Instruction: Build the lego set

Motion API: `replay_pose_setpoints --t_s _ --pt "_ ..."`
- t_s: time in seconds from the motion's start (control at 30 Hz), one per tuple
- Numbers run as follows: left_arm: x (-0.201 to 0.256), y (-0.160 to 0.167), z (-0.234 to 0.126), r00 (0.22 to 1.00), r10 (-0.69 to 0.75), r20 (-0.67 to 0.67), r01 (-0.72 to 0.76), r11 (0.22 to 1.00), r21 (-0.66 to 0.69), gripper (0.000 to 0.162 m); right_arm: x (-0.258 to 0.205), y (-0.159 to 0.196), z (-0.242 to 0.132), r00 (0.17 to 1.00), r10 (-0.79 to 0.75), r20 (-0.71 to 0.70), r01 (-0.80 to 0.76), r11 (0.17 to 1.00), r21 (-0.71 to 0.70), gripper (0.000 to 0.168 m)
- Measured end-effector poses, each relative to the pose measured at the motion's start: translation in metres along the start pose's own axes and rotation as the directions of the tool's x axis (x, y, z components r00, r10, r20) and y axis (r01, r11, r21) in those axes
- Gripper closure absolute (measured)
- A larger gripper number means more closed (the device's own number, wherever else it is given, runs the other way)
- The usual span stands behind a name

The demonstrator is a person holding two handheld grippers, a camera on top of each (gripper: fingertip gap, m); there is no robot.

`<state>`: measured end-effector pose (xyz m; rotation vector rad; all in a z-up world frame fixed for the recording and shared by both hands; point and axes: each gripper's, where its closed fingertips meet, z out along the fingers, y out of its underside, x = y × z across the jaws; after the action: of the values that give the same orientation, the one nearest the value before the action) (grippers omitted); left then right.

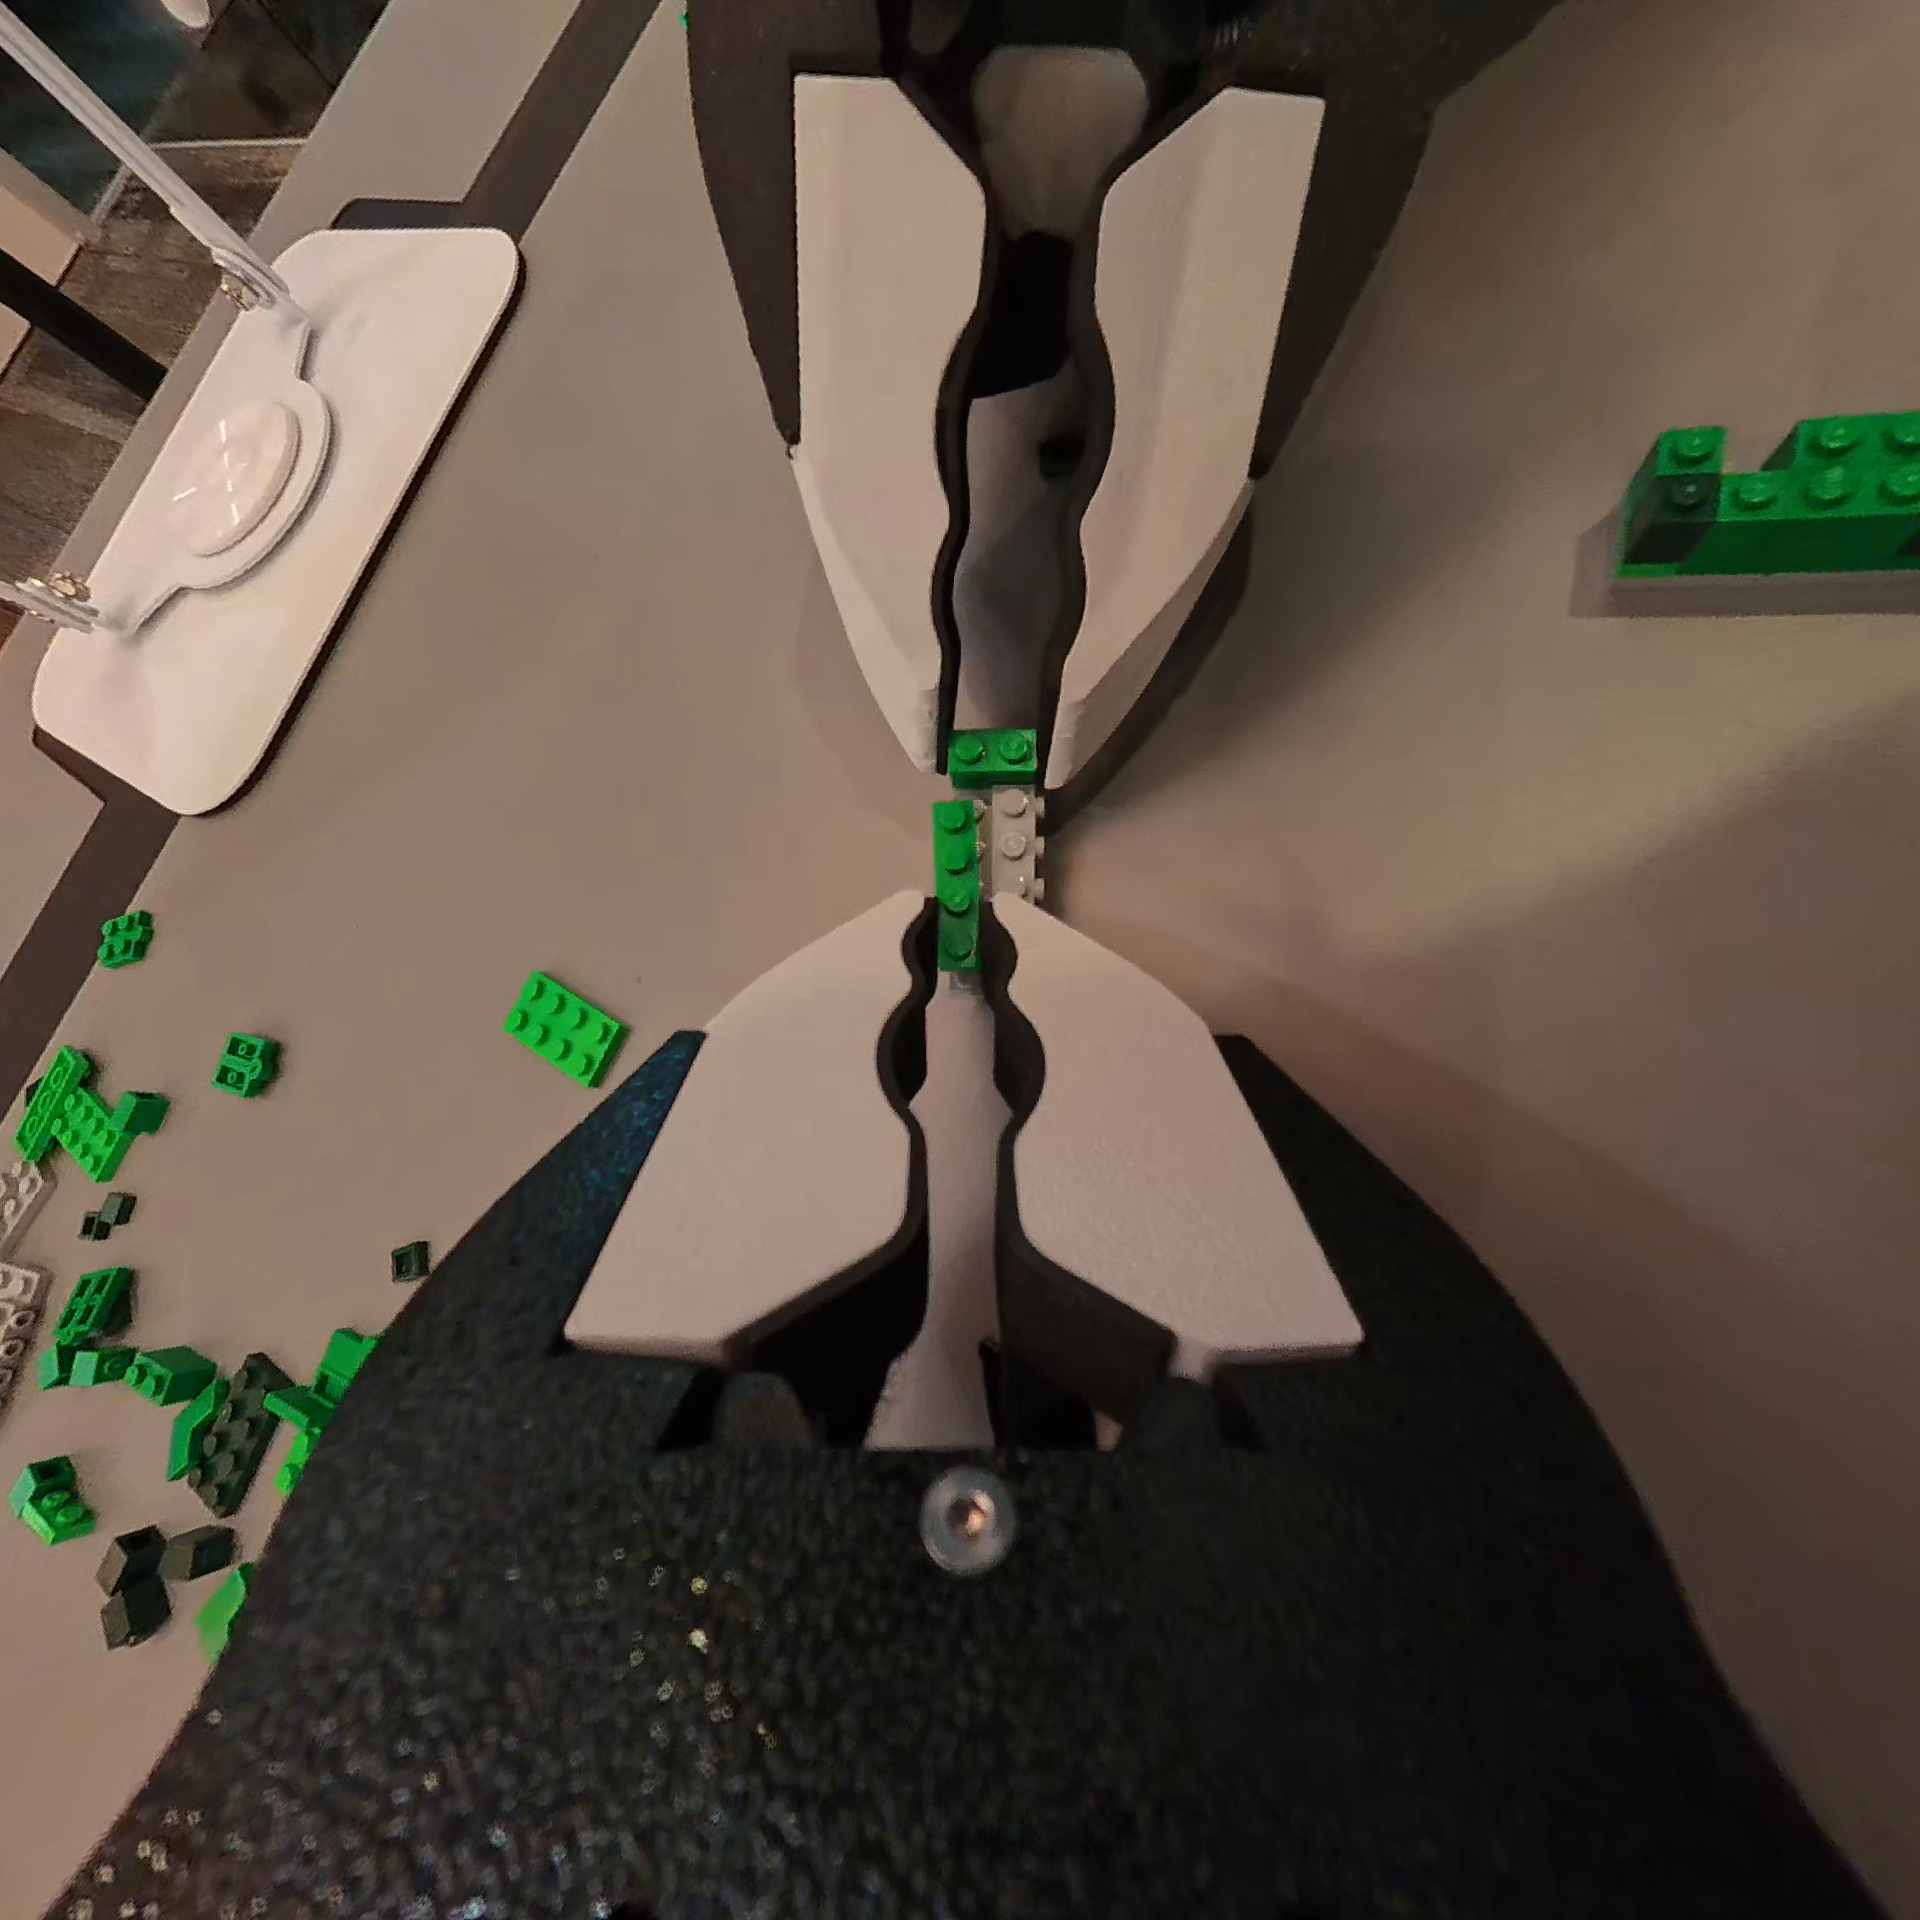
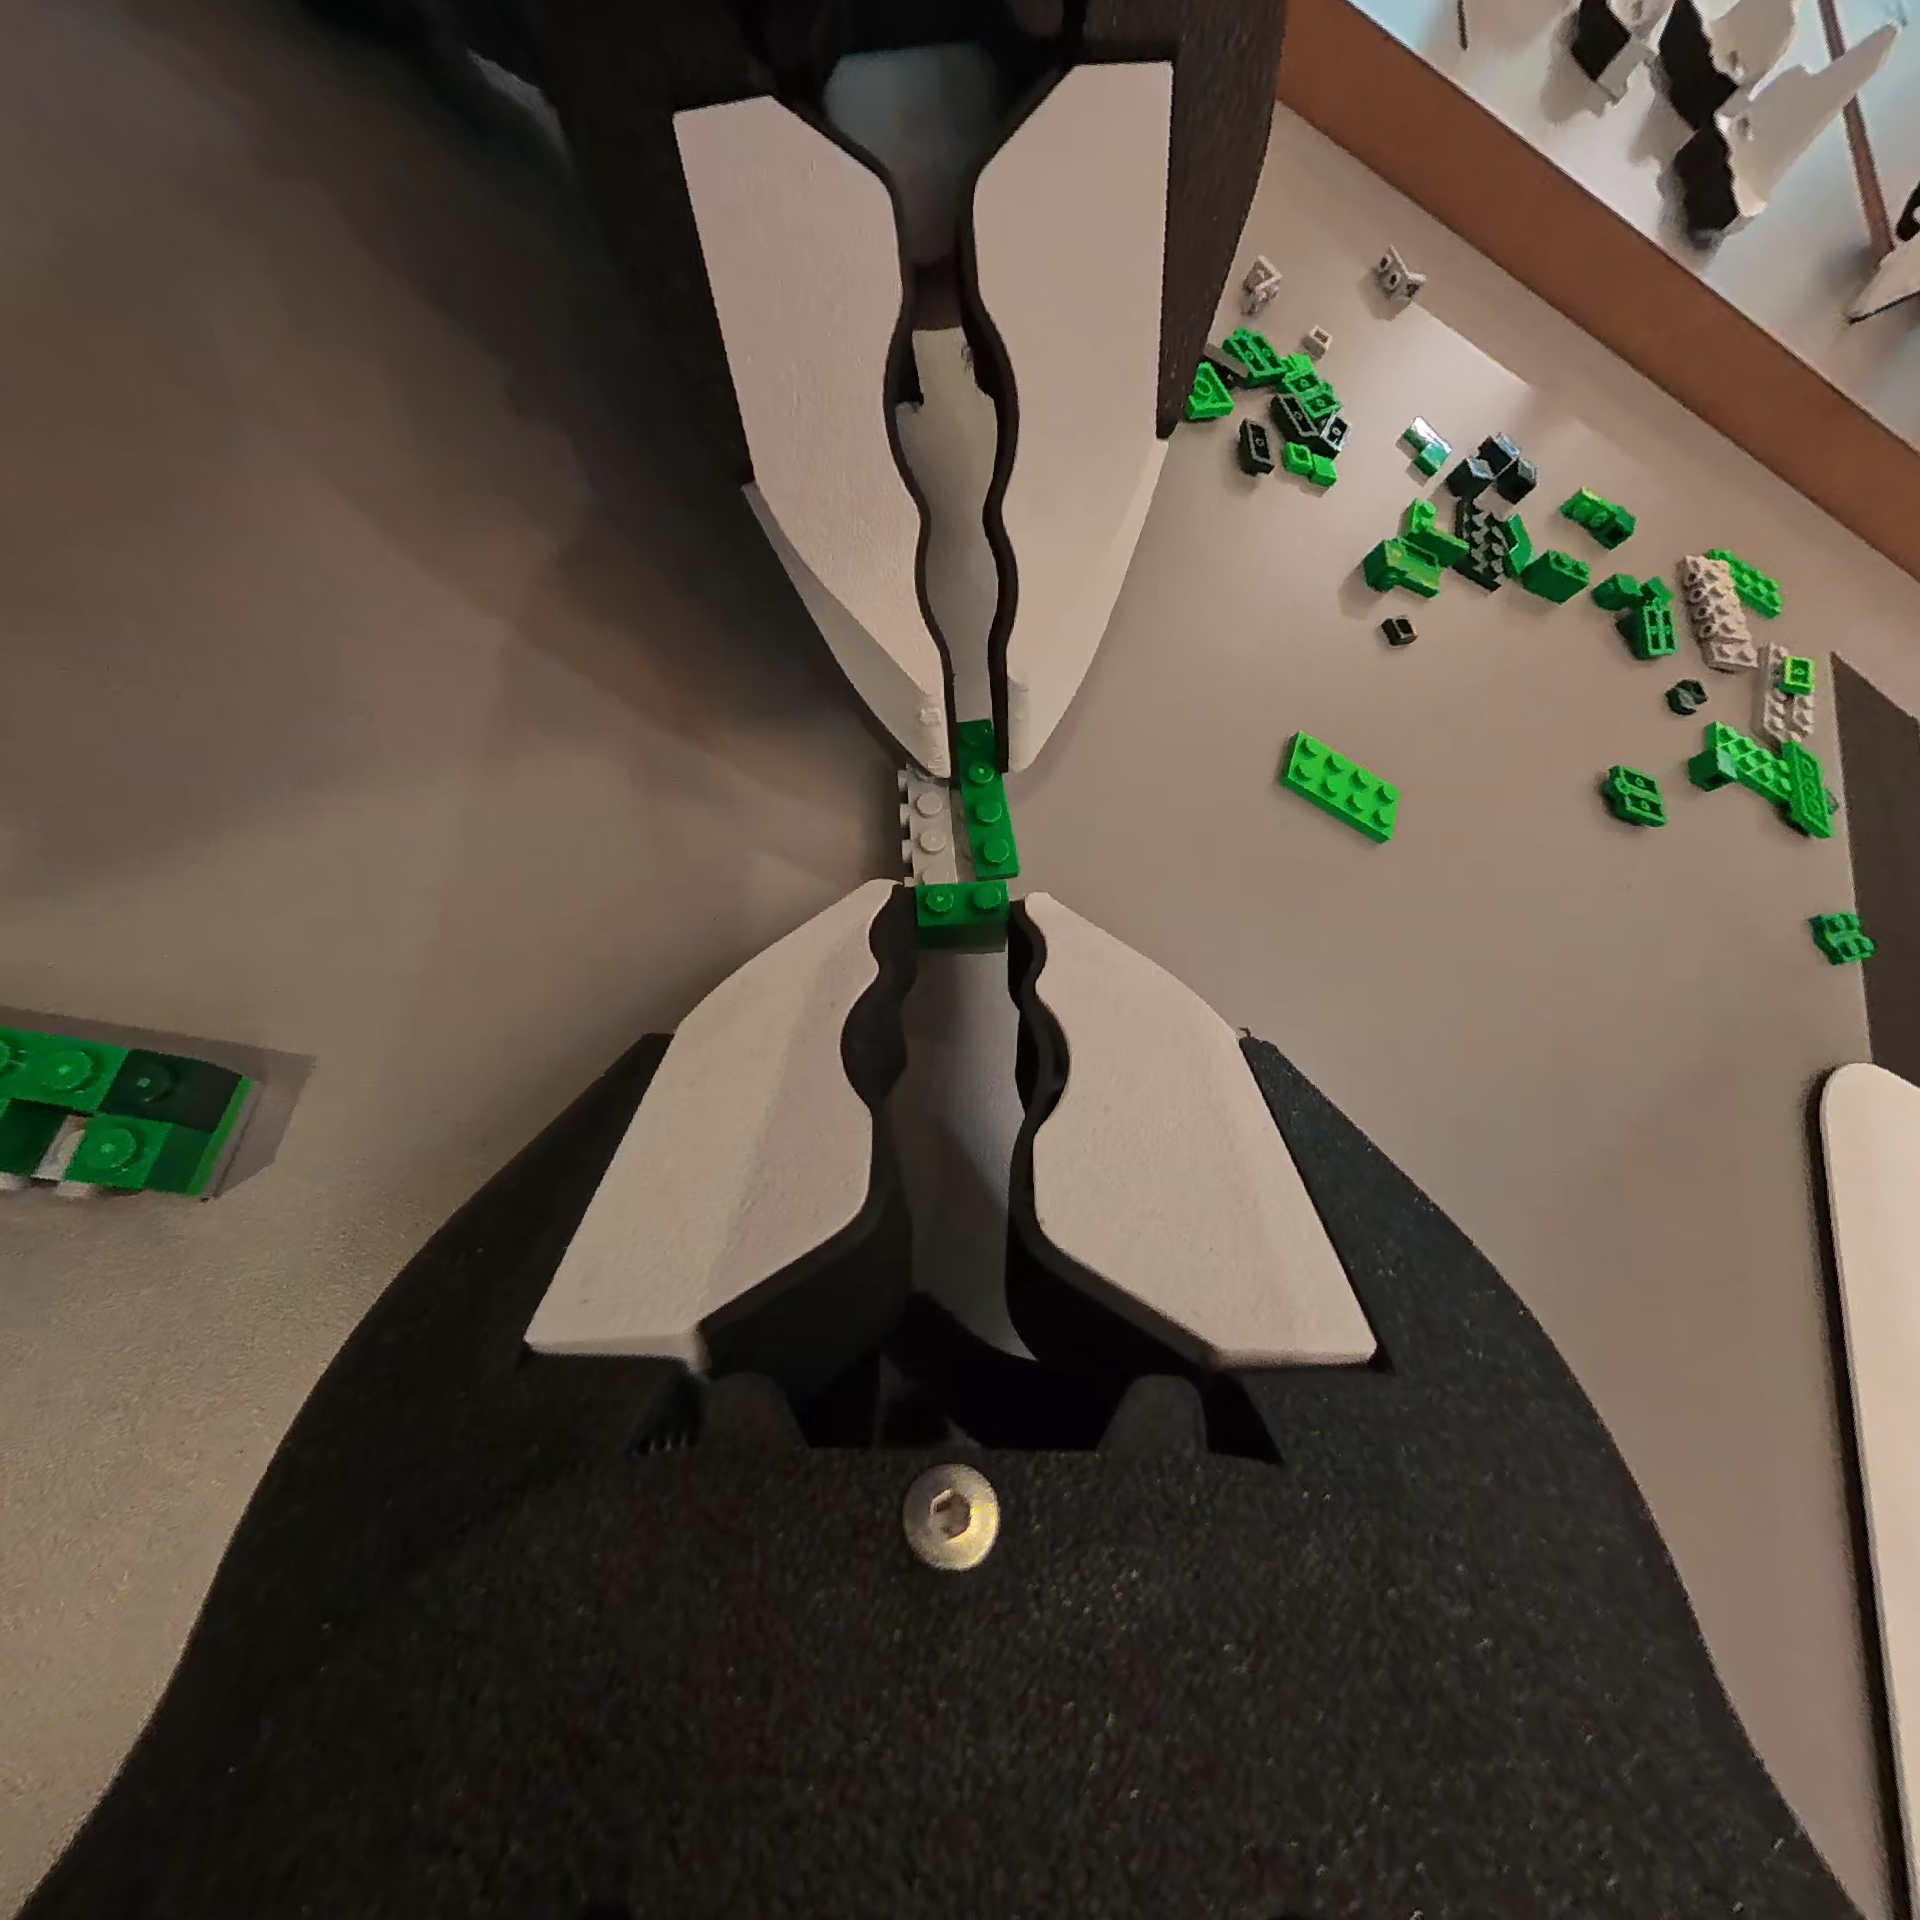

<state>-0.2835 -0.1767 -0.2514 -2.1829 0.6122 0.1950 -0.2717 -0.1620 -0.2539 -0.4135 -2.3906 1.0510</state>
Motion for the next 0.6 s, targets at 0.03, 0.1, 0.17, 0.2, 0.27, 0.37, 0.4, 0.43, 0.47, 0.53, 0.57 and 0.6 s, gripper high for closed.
replay_pose_setpoints --t_s 0.03,0.1,0.17,0.2,0.27,0.37,0.4,0.43,0.47,0.53,0.57,0.6 --pt "0.0014 -0.0003 -0.0001 1.000 0.005 -0.009 -0.005 1.000 0.002 0.155 -0.0003 -0.0003 0.0000 1.000 -0.005 0.000 0.005 1.000 0.002 0.152" --pt "0.0038 -0.0016 -0.0005 1.000 0.014 -0.022 -0.013 1.000 0.011 0.155 -0.0016 -0.0014 -0.0002 1.000 -0.024 -0.003 0.024 1.000 0.009 0.152" --pt "0.0047 -0.0024 -0.0012 0.999 0.028 -0.024 -0.027 1.000 0.014 0.155 -0.0027 -0.0037 -0.0002 0.999 -0.050 -0.014 0.050 0.999 0.021 0.152" --pt "0.0048 -0.0025 -0.0018 0.999 0.041 -0.021 -0.041 0.999 0.014 0.155 -0.0034 -0.0044 -0.0001 0.998 -0.064 -0.018 0.064 0.998 0.025 0.152" --pt "0.0053 -0.0029 -0.0030 0.998 0.065 -0.018 -0.065 0.998 0.016 0.155 -0.0040 -0.0052 -0.0001 0.997 -0.079 -0.023 0.080 0.996 0.031 0.152" --pt "0.0056 -0.0026 -0.0029 0.997 0.077 -0.017 -0.076 0.997 0.017 0.155 -0.0042 -0.0052 -0.0002 0.997 -0.078 -0.019 0.079 0.996 0.033 0.152" --pt "0.0057 -0.0025 -0.0028 0.997 0.078 -0.018 -0.078 0.997 0.018 0.155 -0.0044 -0.0051 -0.0001 0.997 -0.081 -0.019 0.081 0.996 0.032 0.152" --pt "0.0061 -0.0024 -0.0028 0.997 0.079 -0.020 -0.079 0.997 0.019 0.155 -0.0046 -0.0050 0.0001 0.996 -0.084 -0.019 0.084 0.996 0.032 0.152" --pt "0.0062 -0.0023 -0.0027 0.997 0.078 -0.021 -0.078 0.997 0.020 0.155 -0.0046 -0.0050 0.0001 0.996 -0.086 -0.020 0.086 0.996 0.032 0.152" --pt "0.0066 -0.0024 -0.0027 0.997 0.077 -0.025 -0.076 0.997 0.023 0.155 -0.0050 -0.0051 0.0001 0.996 -0.086 -0.018 0.087 0.996 0.033 0.152" --pt "0.0066 -0.0024 -0.0028 0.997 0.074 -0.026 -0.074 0.997 0.025 0.155 -0.0049 -0.0052 -0.0001 0.996 -0.086 -0.018 0.087 0.996 0.034 0.152" --pt "0.0069 -0.0025 -0.0028 0.997 0.073 -0.029 -0.072 0.997 0.026 0.155 -0.0051 -0.0053 -0.0001 0.996 -0.087 -0.017 0.087 0.996 0.035 0.152"
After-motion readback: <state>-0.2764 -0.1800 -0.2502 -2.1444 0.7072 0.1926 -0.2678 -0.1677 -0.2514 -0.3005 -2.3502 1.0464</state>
